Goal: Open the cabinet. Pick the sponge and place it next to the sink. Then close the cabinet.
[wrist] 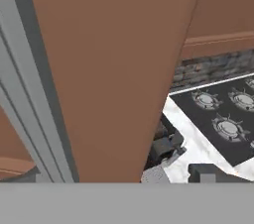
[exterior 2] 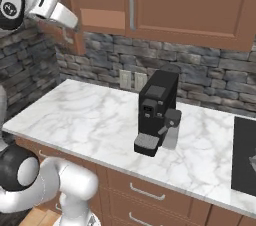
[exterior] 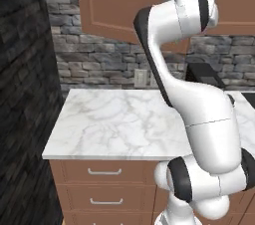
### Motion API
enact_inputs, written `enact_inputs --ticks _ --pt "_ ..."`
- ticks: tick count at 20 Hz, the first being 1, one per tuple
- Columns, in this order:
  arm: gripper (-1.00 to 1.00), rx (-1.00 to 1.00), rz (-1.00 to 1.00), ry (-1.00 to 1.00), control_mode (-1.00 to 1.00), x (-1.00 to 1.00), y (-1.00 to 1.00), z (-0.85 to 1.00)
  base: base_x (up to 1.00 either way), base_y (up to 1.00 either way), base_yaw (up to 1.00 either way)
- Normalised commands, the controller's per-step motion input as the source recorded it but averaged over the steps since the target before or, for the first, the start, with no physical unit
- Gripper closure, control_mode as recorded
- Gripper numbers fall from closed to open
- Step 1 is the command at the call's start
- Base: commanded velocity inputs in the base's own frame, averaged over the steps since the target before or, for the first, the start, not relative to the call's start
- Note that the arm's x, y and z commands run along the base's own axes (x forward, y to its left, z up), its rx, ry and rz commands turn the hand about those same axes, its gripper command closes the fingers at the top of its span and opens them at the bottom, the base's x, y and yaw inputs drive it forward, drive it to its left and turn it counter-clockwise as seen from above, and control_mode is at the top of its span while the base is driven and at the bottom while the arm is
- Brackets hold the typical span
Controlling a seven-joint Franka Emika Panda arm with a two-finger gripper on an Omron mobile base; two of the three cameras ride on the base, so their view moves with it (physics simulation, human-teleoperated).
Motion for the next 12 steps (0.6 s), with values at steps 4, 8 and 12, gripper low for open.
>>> enact_inputs --ticks 4,8,12 --pt "-1.00 0.00 0.14 -0.04 -1.00 1.00 -0.87 -0.01 0.00 0.00 0.00" --pt "-1.00 -0.01 0.03 0.00 -1.00 0.98 -0.35 0.10 0.00 0.00 0.00" --pt "-1.00 -0.05 -0.22 0.09 -1.00 0.90 0.00 0.26 0.00 0.00 0.00"
